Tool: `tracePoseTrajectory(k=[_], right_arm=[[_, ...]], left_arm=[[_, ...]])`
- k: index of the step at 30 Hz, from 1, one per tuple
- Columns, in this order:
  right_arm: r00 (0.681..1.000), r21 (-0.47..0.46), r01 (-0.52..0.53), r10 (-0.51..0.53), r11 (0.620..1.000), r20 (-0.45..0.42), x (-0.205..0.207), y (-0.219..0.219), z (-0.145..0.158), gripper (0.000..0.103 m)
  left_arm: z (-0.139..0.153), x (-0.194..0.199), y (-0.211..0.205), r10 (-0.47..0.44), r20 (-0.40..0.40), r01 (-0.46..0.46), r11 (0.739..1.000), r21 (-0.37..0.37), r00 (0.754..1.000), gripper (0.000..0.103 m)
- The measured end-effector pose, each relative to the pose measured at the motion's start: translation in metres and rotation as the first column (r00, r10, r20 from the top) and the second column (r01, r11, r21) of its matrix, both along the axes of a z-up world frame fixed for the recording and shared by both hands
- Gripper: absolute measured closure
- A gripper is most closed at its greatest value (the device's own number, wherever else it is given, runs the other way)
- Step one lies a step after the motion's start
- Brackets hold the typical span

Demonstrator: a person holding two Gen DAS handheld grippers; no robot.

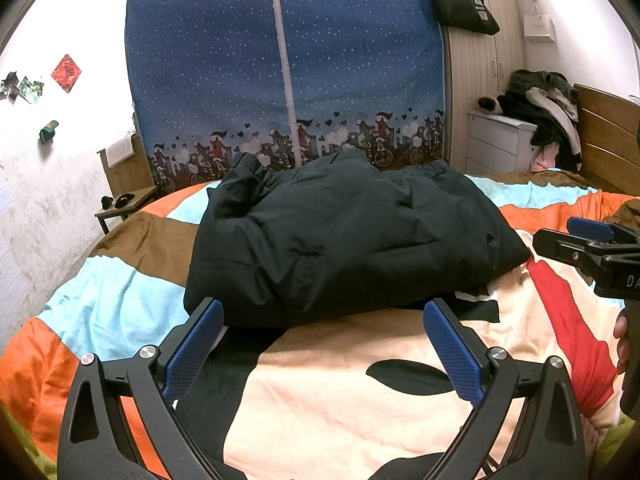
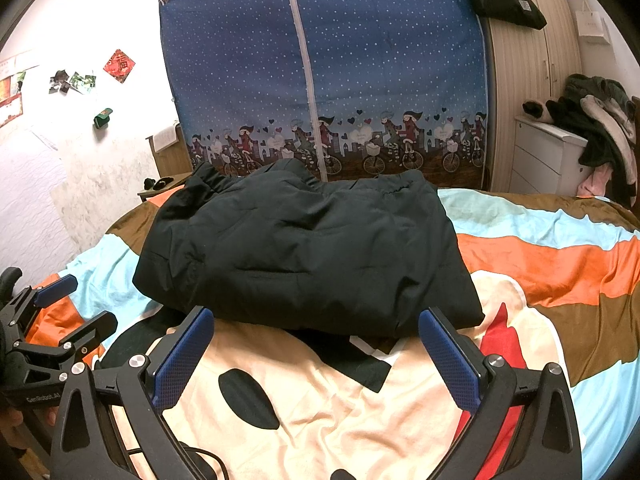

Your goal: Fold large clothes

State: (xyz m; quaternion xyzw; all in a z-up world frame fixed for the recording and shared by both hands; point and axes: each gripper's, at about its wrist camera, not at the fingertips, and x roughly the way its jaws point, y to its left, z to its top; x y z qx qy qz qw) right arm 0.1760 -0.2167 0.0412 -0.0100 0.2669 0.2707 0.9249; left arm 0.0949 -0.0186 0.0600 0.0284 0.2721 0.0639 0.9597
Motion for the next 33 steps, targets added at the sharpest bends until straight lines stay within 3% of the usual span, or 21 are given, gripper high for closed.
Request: tracePoseTrajectory(k=[33], right_arm=[[1.000, -0.001, 0.001, -0.001, 1.000, -0.019, -0.005, 0.000, -0.005, 0.000]], left_arm=[[-0.003, -0.010, 0.005, 0.004, -0.068, -0.008, 0.998, -0.055, 0.998, 0.005]])
